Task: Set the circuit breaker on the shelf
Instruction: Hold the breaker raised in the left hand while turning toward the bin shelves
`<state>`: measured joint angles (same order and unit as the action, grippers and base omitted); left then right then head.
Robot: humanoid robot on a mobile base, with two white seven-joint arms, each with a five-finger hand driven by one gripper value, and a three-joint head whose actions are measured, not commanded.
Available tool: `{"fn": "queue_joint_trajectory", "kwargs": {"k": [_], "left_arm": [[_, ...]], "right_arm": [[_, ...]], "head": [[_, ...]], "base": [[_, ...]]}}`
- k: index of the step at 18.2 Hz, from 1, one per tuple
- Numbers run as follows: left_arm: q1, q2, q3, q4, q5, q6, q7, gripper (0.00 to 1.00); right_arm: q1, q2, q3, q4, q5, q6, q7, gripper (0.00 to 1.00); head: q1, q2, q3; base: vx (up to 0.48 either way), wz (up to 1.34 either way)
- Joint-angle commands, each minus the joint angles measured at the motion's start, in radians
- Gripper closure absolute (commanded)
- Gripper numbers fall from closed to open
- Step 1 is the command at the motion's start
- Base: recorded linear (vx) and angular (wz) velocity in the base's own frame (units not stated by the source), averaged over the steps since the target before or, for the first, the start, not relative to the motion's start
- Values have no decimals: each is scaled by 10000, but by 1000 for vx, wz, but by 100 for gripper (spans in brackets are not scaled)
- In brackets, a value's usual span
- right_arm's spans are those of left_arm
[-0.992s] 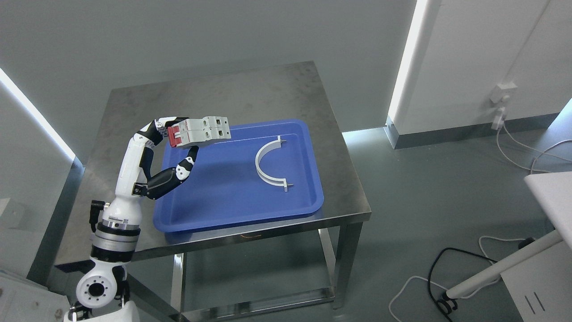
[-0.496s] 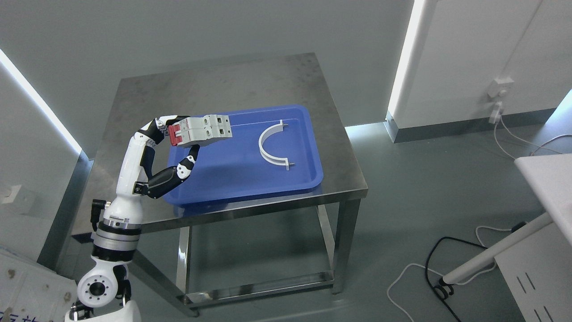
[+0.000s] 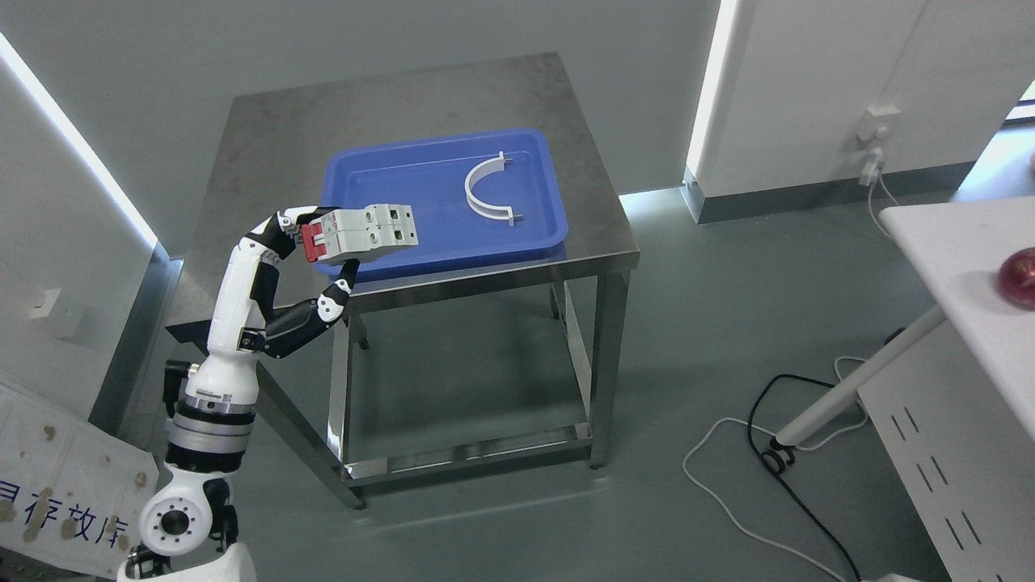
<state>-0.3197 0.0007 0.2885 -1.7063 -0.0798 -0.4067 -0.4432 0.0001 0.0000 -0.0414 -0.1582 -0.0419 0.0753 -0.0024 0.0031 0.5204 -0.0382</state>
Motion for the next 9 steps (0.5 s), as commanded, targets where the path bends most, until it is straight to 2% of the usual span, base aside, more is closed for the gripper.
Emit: {"fn": "queue_joint_trajectory", "kwargs": {"k": [1,9], "left_arm": [[83,167,183,36,367,2,-16,86],[98,167,182,128,476,32,-16,86]], "right_arm": [[168,-175,0,2,5,-277,-7,0],[168,-175,0,2,5,-277,-7,0]], "head": [[0,0,0],[0,0,0]], "base": [[-337,-109],[-323,-212]]}}
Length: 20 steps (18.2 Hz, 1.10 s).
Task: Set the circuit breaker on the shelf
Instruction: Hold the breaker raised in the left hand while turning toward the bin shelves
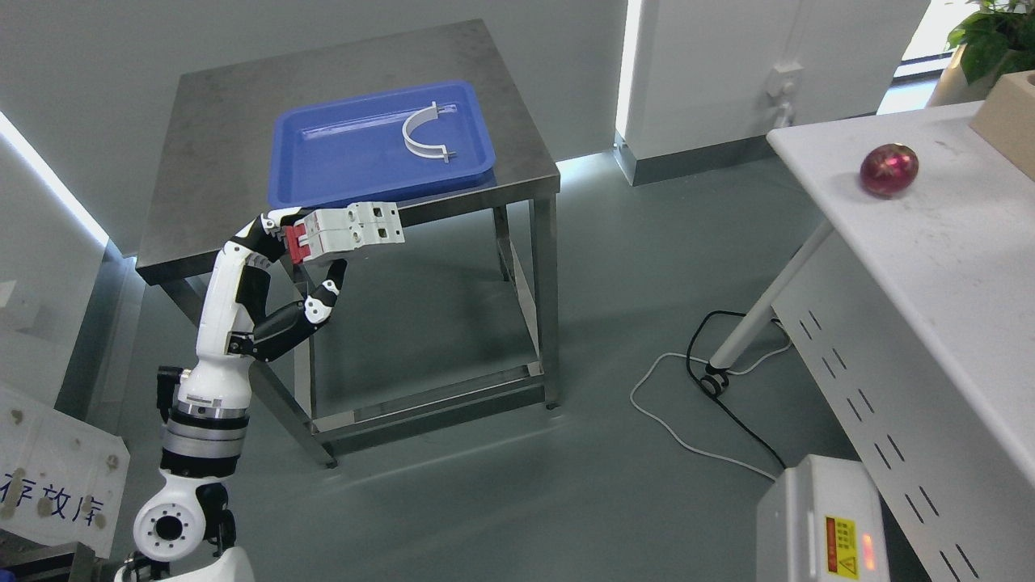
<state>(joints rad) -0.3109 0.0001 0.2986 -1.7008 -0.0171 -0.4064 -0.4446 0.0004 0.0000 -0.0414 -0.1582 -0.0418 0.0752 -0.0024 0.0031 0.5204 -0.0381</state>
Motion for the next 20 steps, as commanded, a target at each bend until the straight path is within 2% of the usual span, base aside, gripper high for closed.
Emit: {"fn": "queue_joint_trajectory", "kwargs": {"k": [1,12,16,20], "left_arm": [[10,173,81,73,-136,30,-2,86],[25,173,372,42,-60,-1,-2,86],[-250,173,572,27,461,14,-2,86],[-588,173,802,27,539,381,-2,86]], "right_arm": [[165,-175,0,2,3,-277,-7,0],[165,-175,0,2,3,-277,-7,0],[165,-175,0,-13,-12,-277,-7,0],[165,-175,0,-13,-12,-277,-7,0]], "head": [[0,0,0],[0,0,0],[0,0,0],[0,0,0]], "base": [[-355,-270],[-282,148],[-257,151],[-235,335]]}}
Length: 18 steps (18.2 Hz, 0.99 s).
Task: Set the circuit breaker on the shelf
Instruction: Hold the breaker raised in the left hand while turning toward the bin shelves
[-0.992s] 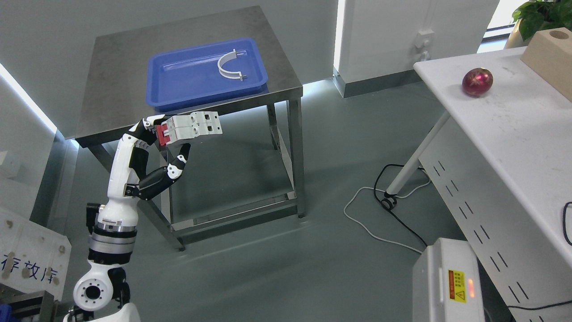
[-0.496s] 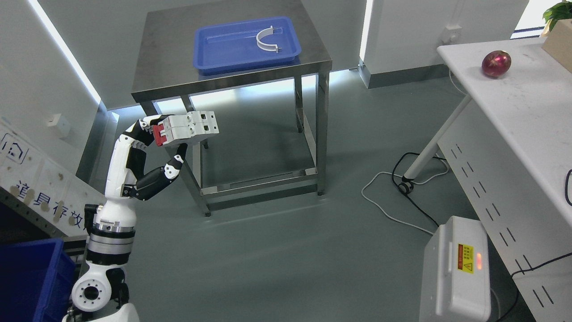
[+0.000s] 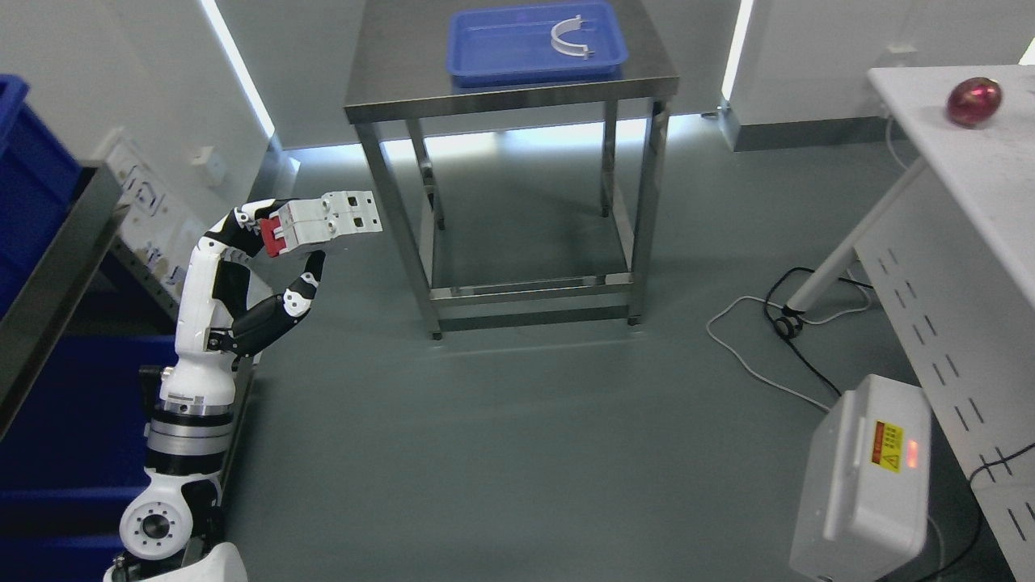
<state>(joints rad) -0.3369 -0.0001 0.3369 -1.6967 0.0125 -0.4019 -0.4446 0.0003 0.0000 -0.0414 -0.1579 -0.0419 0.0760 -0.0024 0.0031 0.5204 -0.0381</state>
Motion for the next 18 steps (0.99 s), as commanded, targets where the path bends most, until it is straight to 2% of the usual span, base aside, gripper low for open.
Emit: {"fn": "queue_joint_trajectory", "kwargs": {"k": [1,5,8,12,18], "left_arm": [[-373,176,495,-14,244,429,-2,86],[-435,176,481,-14,244,522,-277,86],[-1000,307,313,-14,213,750,-782,86],[-2565,1119,-163,1,-444,2207,-1106,85],[-3319,2745,-930,1,-1104,3020,-1490,85]], "right_arm": [[166,-175,0,-1,5,-285,-6,0],[166,-175,0,-16,5,-285,-6,0],[166,-175,0,-1,-10,-285,-6,0],[166,-175,0,-1,5,-285,-6,0],[166,-175,0,-1,5,-285,-6,0]], "head": [[0,0,0],[0,0,0],[0,0,0],[0,0,0],[0,0,0]], "base": [[-186,671],[-161,805],[-111,946],[-76,945],[-20,1054]]}}
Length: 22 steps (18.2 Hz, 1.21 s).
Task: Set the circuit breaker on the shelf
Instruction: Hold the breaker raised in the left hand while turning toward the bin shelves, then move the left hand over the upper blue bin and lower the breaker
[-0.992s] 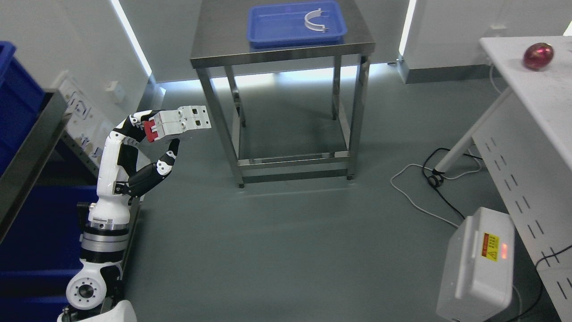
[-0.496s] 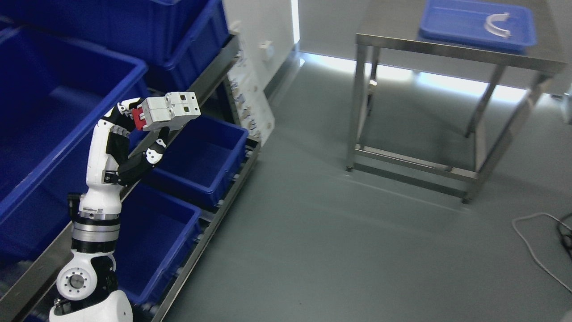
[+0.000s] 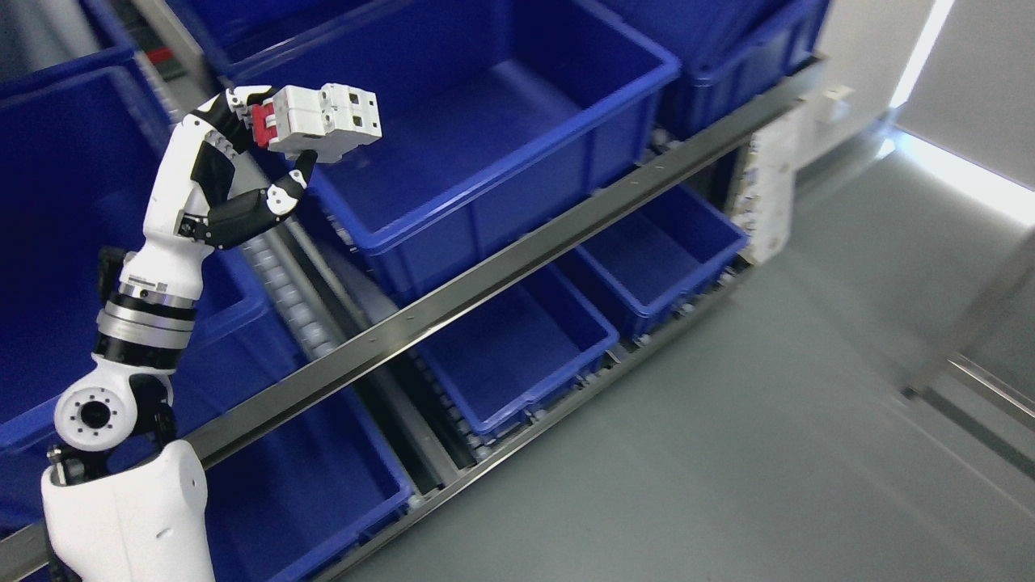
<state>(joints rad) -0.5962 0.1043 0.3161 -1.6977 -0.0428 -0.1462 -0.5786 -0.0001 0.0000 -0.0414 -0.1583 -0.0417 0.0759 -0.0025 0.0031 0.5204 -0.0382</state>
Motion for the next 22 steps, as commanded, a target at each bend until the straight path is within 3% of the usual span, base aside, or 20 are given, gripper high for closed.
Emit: {"fn": "queue_joint_trajectory", "kwargs": {"k": [1,4,6,9,10,14,22], "left_arm": [[-726,1977,-782,72,-842,587,-348,85],[-726,2225,-1043,394,-1579,619,-1299,85],[-1443,2286,-1288,791,-2467,634,-1820,84],[-2654,2730,-2039,1297,-3205,634,-4438,84],[-3100,2731,-2405,1679,-3526,634,-4598,84],[-4115,2701,-3328,3655,-4264,329,-4599,84],[-5833,2211,-3528,6941,-5308,-148,-3344,84]], "right_arm": [[169,-175,0,3,3,-283,-6,0],[169,-175,0,-13,3,-283,-6,0],[169,-175,0,2,3,-283,-6,0],[169,-175,0,3,3,-283,-6,0],[169,-175,0,-13,3,-283,-6,0],[169,-175,0,2,3,-283,-6,0],[169,-175,0,3,3,-283,-6,0]], "head": [[0,0,0],[0,0,0],[0,-3,0],[0,-2,0],[0,-2,0],[0,-2,0],[0,-3,0]], "base": [[64,1129],[77,1035],[124,903],[122,720],[113,507],[89,371],[12,43]]}}
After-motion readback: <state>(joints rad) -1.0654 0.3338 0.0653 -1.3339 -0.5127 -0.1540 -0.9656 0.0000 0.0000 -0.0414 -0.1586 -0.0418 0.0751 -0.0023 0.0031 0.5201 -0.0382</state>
